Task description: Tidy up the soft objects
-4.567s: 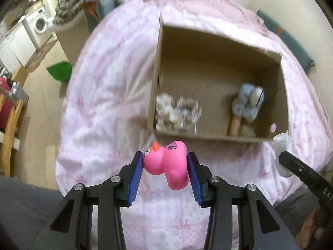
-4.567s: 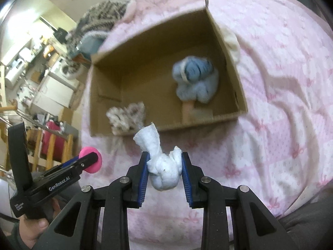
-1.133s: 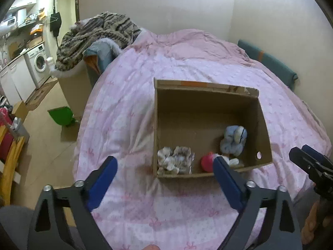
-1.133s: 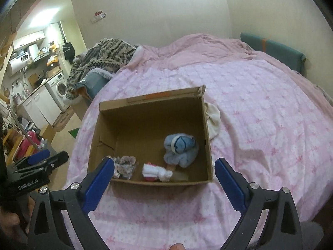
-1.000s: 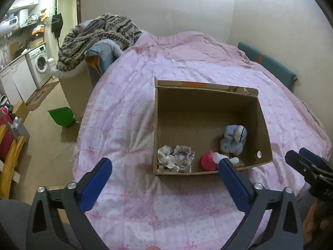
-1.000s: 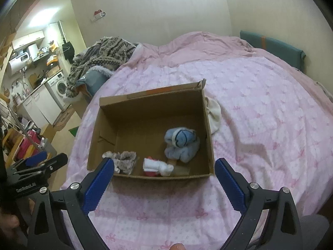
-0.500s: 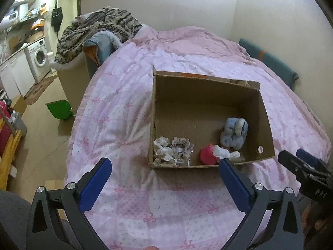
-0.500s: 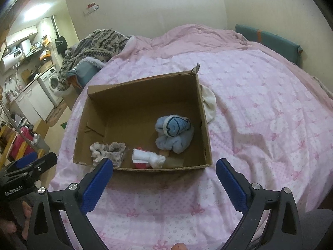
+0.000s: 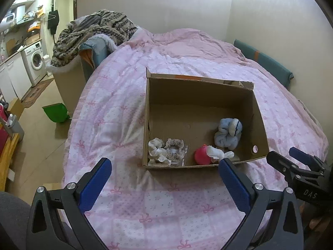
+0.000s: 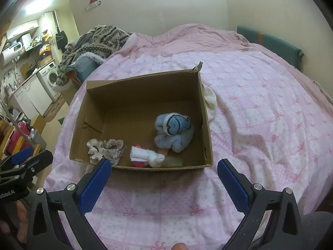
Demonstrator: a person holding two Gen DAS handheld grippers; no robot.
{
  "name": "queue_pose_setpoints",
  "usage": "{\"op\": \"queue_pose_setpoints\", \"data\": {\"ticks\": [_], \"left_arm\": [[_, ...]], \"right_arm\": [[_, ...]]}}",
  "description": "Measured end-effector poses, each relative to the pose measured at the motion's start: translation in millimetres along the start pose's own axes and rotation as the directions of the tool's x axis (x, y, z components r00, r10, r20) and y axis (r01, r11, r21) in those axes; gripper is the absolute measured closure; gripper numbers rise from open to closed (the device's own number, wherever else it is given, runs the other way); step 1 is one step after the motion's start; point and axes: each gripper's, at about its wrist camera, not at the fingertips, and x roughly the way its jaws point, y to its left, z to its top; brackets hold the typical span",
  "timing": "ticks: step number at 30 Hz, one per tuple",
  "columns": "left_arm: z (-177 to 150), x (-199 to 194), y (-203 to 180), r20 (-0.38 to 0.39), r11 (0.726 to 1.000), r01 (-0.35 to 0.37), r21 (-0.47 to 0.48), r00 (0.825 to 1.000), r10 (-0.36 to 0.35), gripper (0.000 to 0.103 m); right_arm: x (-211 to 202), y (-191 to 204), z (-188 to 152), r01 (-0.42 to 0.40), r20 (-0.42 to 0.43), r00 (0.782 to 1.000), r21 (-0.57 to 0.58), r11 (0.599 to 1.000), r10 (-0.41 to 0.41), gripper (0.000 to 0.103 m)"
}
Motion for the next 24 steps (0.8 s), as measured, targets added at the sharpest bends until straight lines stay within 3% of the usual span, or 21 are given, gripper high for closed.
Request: {"op": "queue_pose_setpoints", "data": {"ticks": [24], "left_arm": [[-0.9,0.7,0.0,-0.004,1.000,0.004,-0.006,1.000,-0.004,0.001]], "right_arm": [[-0.1,0.5,0.0,0.003,0.000,1.000,-0.002,1.000,-0.003,0.000]]}}
